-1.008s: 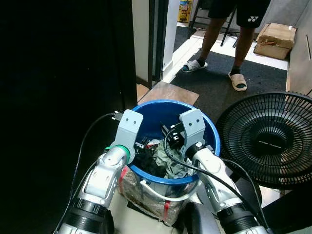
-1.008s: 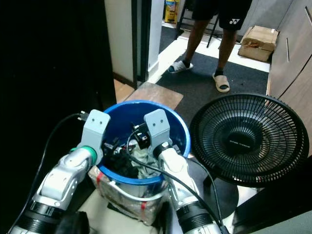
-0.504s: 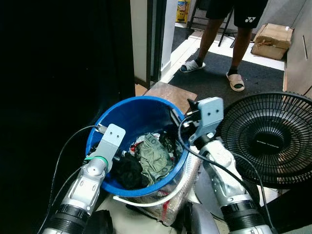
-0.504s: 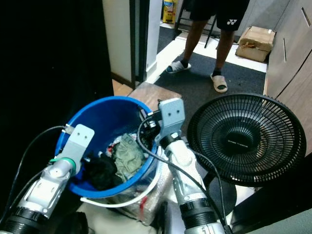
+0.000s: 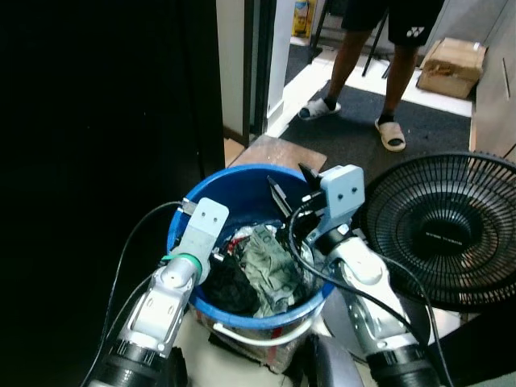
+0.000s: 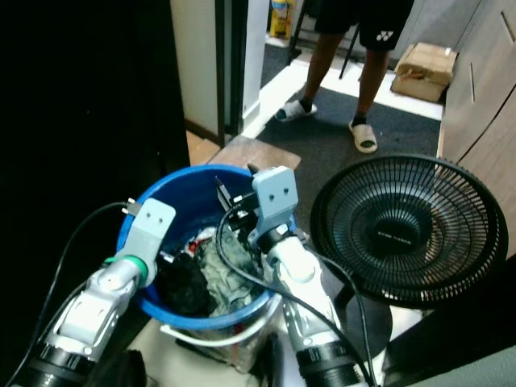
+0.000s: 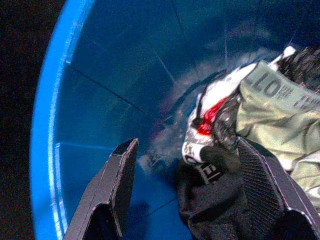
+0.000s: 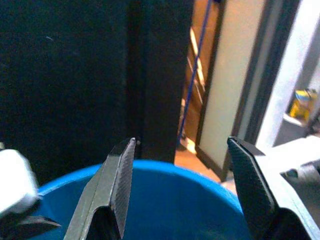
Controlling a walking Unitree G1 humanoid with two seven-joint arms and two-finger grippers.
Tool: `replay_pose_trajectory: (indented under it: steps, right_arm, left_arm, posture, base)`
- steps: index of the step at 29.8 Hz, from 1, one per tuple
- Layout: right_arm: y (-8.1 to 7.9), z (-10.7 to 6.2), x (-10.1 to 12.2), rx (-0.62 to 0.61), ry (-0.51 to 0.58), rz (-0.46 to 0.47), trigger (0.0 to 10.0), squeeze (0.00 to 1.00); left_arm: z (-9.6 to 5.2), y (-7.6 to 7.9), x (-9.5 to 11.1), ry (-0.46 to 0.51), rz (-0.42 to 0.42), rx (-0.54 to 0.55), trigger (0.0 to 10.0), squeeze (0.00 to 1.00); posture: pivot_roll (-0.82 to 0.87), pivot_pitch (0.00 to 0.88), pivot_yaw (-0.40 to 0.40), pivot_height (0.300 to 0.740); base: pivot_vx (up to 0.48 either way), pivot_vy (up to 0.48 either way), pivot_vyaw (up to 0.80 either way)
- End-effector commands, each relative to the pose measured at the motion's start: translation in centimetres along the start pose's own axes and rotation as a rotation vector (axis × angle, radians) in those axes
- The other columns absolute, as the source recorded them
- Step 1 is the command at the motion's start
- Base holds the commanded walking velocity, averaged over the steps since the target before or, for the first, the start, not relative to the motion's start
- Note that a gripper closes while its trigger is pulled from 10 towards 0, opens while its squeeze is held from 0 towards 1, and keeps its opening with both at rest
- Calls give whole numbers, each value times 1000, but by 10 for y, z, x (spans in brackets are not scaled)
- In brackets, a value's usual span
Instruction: Clothes washing
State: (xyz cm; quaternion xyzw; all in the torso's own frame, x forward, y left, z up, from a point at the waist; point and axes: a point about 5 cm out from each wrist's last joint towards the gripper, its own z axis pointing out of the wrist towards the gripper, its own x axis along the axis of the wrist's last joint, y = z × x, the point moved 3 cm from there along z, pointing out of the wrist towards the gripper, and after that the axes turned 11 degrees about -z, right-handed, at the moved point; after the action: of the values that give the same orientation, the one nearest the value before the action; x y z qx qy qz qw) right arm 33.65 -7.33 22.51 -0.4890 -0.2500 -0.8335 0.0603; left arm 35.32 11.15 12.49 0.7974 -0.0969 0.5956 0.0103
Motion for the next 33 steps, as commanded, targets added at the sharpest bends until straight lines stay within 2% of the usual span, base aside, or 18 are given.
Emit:
replay_pose_trajectory:
  steps: [1, 3, 10, 11, 15, 19, 20, 21, 23, 25, 27, 28, 29, 32, 33]
  right_arm:
    - [-5, -3, -2, 20, -12, 9, 10000, 0]
    - [-5, -11, -2, 23, -23, -22, 10000, 0]
    - [1, -19, -1, -29, -36, -77, 10000, 0]
    - [6, -22, -1, -62, -45, -100, 10000, 0]
    - [19, -31, -10, -121, -99, -147, 10000, 0]
    - [21, -31, -11, -124, -108, -154, 10000, 0]
    - [22, -32, -12, -124, -111, -158, 10000, 0]
    - [23, -32, -13, -122, -117, -161, 10000, 0]
    - [23, -32, -13, -122, -117, -161, 10000, 0]
    - [22, -34, -18, -117, -133, -170, 10000, 0]
    - [21, -37, -26, -104, -169, -189, 10000, 0]
    - [21, -37, -26, -104, -169, -189, 10000, 0]
    - [20, -41, -38, -92, -225, -216, 10000, 0]
    - [20, -45, -50, -81, -287, -247, 10000, 0]
    - [27, -47, -57, -106, -329, -270, 10000, 0]
  left_arm:
    - [-1, 3, -5, -28, -8, -14, 10000, 0]
    - [-3, 10, -2, -14, 14, -38, 10000, 0]
    - [-5, 15, -5, -18, 15, -52, 10000, 0]
    - [-6, 17, -5, -19, 8, -58, 10000, 0]
    - [-8, 19, 7, 27, -13, -72, 10000, 0]
    - [-9, 19, 16, 63, -28, -81, 10000, 0]
    - [-10, 20, 25, 107, -39, -89, 10000, 0]
    - [-16, 21, 45, 206, -56, -114, 10000, 0]
    - [-16, 21, 45, 206, -56, -114, 10000, 0]
    - [-31, 22, 77, 388, -53, -142, 10000, 0]
    - [-43, 20, 91, 492, -36, -134, 10000, 0]
    - [-43, 20, 91, 492, -36, -134, 10000, 0]
    - [-47, 16, 95, 530, -32, -117, 10000, 0]
    - [-52, 13, 98, 561, -33, -98, 10000, 0]
    - [-53, 10, 98, 562, -38, -82, 10000, 0]
  posture:
    - [86, 93, 13, 555]
    - [86, 93, 13, 555]
    - [78, 94, 15, 555]
    - [72, 94, 18, 555]
    - [69, 89, 22, 555]
    - [70, 87, 21, 555]
    - [68, 86, 21, 555]
    - [70, 84, 20, 555]
    - [70, 84, 20, 555]
    - [73, 81, 17, 555]
    - [74, 80, 14, 555]
    - [74, 80, 14, 555]
    - [78, 80, 11, 555]
    - [78, 80, 11, 555]
    - [86, 80, 3, 555]
  base:
    - [0, 0, 0]
    - [0, 0, 0]
    - [0, 0, 0]
    - [0, 0, 0]
    - [0, 0, 0]
    - [0, 0, 0]
    - [0, 0, 0]
    - [0, 0, 0]
    - [0, 0, 0]
    - [0, 0, 0]
    - [0, 0, 0]
    - [0, 0, 0]
    - [0, 0, 0]
    - [0, 0, 0]
    - [0, 0, 0]
